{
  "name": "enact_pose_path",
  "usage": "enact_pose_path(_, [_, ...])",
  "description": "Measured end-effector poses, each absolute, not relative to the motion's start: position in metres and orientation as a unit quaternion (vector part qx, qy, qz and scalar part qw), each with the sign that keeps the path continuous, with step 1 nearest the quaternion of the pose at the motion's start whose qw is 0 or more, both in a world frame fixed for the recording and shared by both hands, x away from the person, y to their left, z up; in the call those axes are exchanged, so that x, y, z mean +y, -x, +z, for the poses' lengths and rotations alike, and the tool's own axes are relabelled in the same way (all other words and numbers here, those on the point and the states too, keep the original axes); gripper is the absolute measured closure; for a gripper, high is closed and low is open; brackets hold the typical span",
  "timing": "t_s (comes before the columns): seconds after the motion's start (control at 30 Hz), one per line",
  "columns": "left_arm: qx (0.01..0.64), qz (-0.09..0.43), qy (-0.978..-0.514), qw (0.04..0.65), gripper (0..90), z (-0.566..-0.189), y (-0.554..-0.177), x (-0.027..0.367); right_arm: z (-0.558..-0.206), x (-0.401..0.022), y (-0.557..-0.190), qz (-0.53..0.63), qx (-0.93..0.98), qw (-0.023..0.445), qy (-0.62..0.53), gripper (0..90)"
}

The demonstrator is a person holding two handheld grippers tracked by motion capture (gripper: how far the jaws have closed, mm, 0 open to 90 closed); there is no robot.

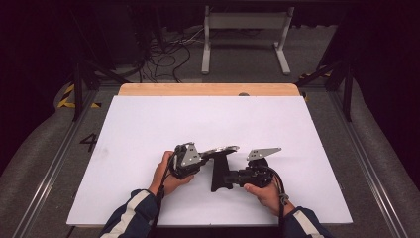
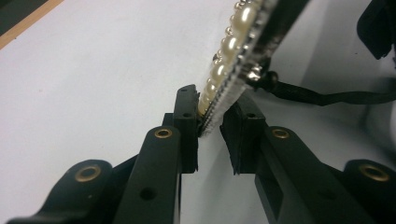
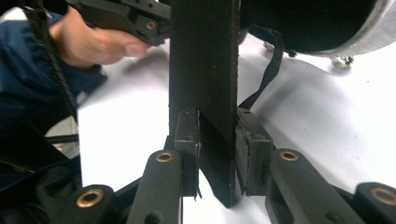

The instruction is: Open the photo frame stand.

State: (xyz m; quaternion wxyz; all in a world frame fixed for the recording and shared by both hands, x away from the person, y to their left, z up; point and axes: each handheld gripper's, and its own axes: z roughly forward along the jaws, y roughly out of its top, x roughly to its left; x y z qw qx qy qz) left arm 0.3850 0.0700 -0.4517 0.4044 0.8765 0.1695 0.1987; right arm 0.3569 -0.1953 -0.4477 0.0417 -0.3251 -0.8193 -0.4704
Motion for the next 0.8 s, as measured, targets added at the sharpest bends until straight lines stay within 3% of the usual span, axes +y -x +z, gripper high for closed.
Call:
enact_pose_path(0.23, [0.171,0.188,-0.874,0.413,76.3,-0.451,-0.386,0.075,-0.439,-0.193,-0.346,-0.446,-0.838,-0.017,0.314,73.9])
enact_pose_path(0.37, [0.177,0.182,-0.873,0.416,73.7,-0.451,-0.387,0.079,-0.431,-0.196,-0.340,-0.447,-0.839,-0.045,0.307,68.1])
enact_pose_path(0.5, [0.180,0.178,-0.872,0.419,72.5,-0.451,-0.387,0.081,-0.423,-0.195,-0.332,-0.451,-0.838,-0.079,0.296,71.8])
enact_pose_path(0.67, [0.178,0.170,-0.869,0.428,73.4,-0.450,-0.387,0.083,-0.413,-0.187,-0.318,-0.471,-0.832,-0.114,0.269,87.2])
enact_pose_path(0.8, [0.184,0.165,-0.866,0.435,73.1,-0.451,-0.387,0.083,-0.414,-0.173,-0.311,-0.476,-0.834,-0.123,0.252,90.0])
